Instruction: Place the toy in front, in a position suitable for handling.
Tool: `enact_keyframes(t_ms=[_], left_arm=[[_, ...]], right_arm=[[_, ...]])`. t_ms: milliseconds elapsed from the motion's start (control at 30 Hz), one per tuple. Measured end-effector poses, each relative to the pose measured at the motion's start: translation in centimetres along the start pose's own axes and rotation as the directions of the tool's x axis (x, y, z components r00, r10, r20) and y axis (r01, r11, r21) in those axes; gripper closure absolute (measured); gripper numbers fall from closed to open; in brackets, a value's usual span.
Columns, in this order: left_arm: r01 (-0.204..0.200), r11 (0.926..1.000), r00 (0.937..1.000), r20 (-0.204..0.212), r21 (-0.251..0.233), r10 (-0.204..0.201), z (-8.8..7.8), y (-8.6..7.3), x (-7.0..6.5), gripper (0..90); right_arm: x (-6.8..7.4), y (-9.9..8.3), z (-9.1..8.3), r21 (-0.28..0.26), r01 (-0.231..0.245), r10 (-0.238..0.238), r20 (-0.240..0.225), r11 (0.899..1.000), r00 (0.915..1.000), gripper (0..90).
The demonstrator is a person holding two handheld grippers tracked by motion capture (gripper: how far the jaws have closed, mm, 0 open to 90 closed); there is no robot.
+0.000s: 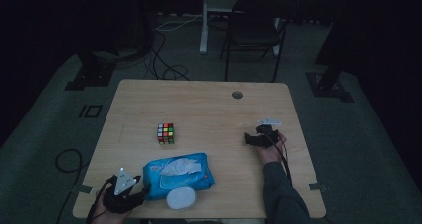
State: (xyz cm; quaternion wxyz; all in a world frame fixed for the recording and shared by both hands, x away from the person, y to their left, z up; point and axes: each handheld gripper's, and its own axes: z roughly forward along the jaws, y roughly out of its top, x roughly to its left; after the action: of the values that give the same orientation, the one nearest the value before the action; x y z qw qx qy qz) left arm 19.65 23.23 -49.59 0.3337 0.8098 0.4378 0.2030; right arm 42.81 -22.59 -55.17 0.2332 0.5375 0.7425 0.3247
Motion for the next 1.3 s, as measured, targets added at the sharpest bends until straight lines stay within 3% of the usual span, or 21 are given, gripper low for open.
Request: enact_keyframes(t_ms=[167,233,367,433,467,500,533,633,667,700,800,867,967,1067,1167,1300], left_arm=[[0.018,0.9998,0.9997,0.013,0.004,-0.018,-0.4,-1.3,-0.3,51.6],[0.009,0.9999,0.9998,0.021,0.006,-0.009,-0.6,-1.5,-0.4,51.6],[-0.018,0.9998,0.9987,0.048,-0.001,0.018,-1.2,-1.7,-0.7,51.5],[-0.033,0.9994,0.9957,0.087,0.007,0.032,-1.2,-1.7,-0.9,49.3],[-0.086,0.9956,0.9917,0.099,0.038,0.081,-0.9,-1.7,-1.6,48.5],[-0.086,0.9956,0.9917,0.099,0.038,0.081,-0.9,-1.7,-1.6,49.0],[-0.115,0.9905,0.9908,0.079,0.076,0.109,-0.4,-1.7,-2.1,50.9],[-0.115,0.9898,0.9916,0.069,0.085,0.109,-0.2,-1.7,-2.2,56.0],[-0.123,0.9870,0.9918,0.046,0.103,0.119,0.1,-1.9,-2.2,56.0],[-0.124,0.9851,0.9922,0.026,0.119,0.122,0.2,-1.9,-2.1,61.4],[-0.102,0.9843,0.9938,-0.029,0.144,0.107,0.4,-2.1,-1.6,65.5],[-0.092,0.9868,0.9952,-0.022,0.133,0.095,0.5,-2.1,-1.5,65.8],[-0.104,0.9857,0.9933,-0.035,0.132,0.110,1.2,-2.0,-1.8,68.8],[-0.097,0.9866,0.9892,-0.097,0.131,0.110,1.8,-1.8,-2.0,76.1],[-0.055,0.9913,0.9913,-0.112,0.119,0.069,2.1,-1.6,-1.4,79.6],[-0.045,0.9938,0.9866,-0.152,0.102,0.060,2.4,-1.2,-1.0,86.7]], right_arm=[[0.0,0.0,0.0,-0.001,-0.002,0.002,0.000,1.000,1.0000,13.6],[0.0,0.0,0.0,-0.001,-0.001,0.001,0.000,1.000,1.0000,13.6],[0.0,0.0,0.0,-0.001,-0.001,0.001,0.000,1.000,1.0000,13.6],[0.0,0.0,0.0,-0.001,-0.001,0.001,0.000,1.000,1.0000,13.6],[0.0,0.0,0.0,-0.001,-0.001,0.001,0.000,1.000,1.0000,13.7],[0.0,0.0,0.0,-0.001,-0.001,0.001,0.000,1.000,1.0000,13.7],[0.0,0.0,0.0,-0.001,-0.001,0.001,0.000,1.000,1.0000,13.6],[0.0,0.0,0.0,-0.001,-0.001,0.001,0.000,1.000,1.0000,13.6],[0.0,0.0,0.0,-0.001,-0.001,0.001,0.000,1.000,1.0000,13.6],[0.0,0.0,0.0,-0.001,-0.001,0.001,-0.001,1.000,1.0000,13.7],[0.0,0.0,0.0,-0.001,-0.001,0.001,-0.001,1.000,1.0000,13.7],[0.0,0.0,0.0,-0.001,-0.001,0.001,0.000,1.000,1.0000,13.7],[0.0,0.0,0.0,-0.001,0.000,0.000,0.000,1.000,1.0000,13.7],[0.0,0.0,0.0,-0.001,0.001,-0.001,0.000,1.000,1.0000,13.7],[0.0,0.0,0.0,-0.001,0.001,-0.001,0.000,1.000,1.0000,13.7],[0.0,0.0,0.0,0.000,0.001,-0.001,-0.001,1.000,1.0000,13.7]])
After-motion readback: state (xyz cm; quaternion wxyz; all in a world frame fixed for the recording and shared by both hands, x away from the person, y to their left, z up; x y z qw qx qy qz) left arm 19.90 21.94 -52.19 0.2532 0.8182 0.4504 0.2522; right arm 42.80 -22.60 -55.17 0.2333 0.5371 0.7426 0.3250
